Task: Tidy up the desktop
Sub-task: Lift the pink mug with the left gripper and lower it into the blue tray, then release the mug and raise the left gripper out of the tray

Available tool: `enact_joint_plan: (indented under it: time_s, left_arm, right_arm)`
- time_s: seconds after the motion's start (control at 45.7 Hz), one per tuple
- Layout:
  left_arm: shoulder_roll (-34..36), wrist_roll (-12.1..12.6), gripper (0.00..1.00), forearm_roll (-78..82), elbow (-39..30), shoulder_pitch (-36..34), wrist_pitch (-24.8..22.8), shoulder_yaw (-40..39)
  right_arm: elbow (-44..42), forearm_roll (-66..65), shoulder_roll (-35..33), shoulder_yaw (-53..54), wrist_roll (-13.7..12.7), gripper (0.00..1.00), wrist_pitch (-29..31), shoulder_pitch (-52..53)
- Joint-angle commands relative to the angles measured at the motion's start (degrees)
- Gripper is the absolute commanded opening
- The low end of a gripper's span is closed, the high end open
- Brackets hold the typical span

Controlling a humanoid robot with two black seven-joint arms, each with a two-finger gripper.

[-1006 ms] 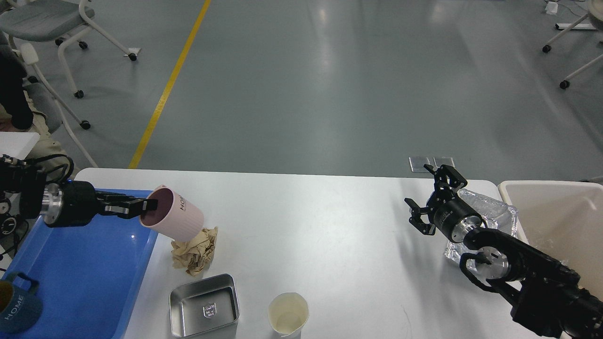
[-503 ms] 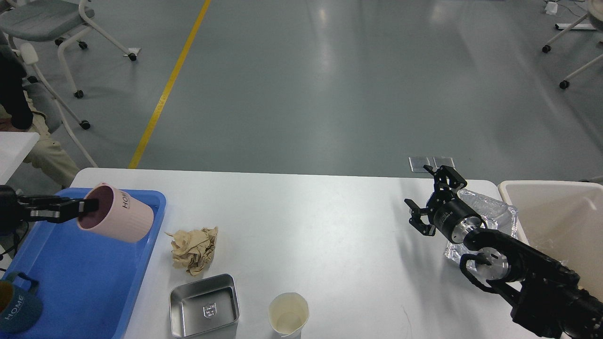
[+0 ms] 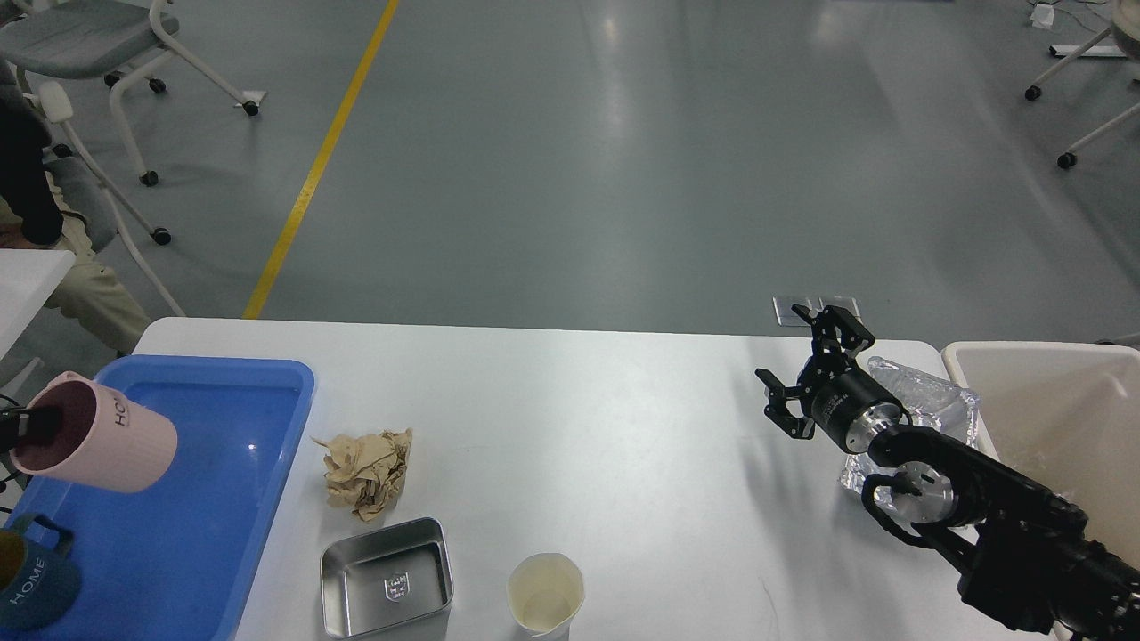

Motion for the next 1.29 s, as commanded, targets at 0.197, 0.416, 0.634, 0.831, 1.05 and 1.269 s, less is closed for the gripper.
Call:
enact_joint_plan:
  time_s: [0.197, 0.416, 0.634, 0.831, 1.05, 1.269]
  left_arm:
    - [-3.2, 0.7, 0.04, 9.9, 1.2, 5.1, 3.8, 0.8]
    - [-6.1, 0.9, 0.04, 13.4, 3.8, 7.2, 4.8, 0.8]
    - [-10.3, 0.9, 0.04, 15.1, 8.8, 9.1, 6.3, 0.7]
    - [-15.4, 1.0, 0.05, 14.6, 12.5, 10.4, 7.0, 0.3]
    - [-20.2, 1.0, 0.05, 14.5, 15.3, 13.4, 8.3, -0.1]
    - [-20.5, 0.9, 0.11, 13.4, 16.2, 14.2, 9.2, 0.0]
  right_arm:
    - [0.0, 0.0, 0.0, 0.0, 0.1, 1.00, 0.1, 0.1]
    - [0.0, 0.0, 0.0, 0.0, 0.1, 1.00, 0.1, 0.1]
    - [0.0, 0.0, 0.0, 0.0, 0.1, 1.00, 0.1, 0.2]
    - [0.1, 0.0, 0.0, 0.0, 0.1, 1.00, 0.1, 0.1]
    - [0.0, 0.0, 0.0, 0.0, 0.1, 1.00, 0.1, 0.1]
    - [0.0, 0.0, 0.0, 0.0, 0.1, 1.00, 0.0, 0.1]
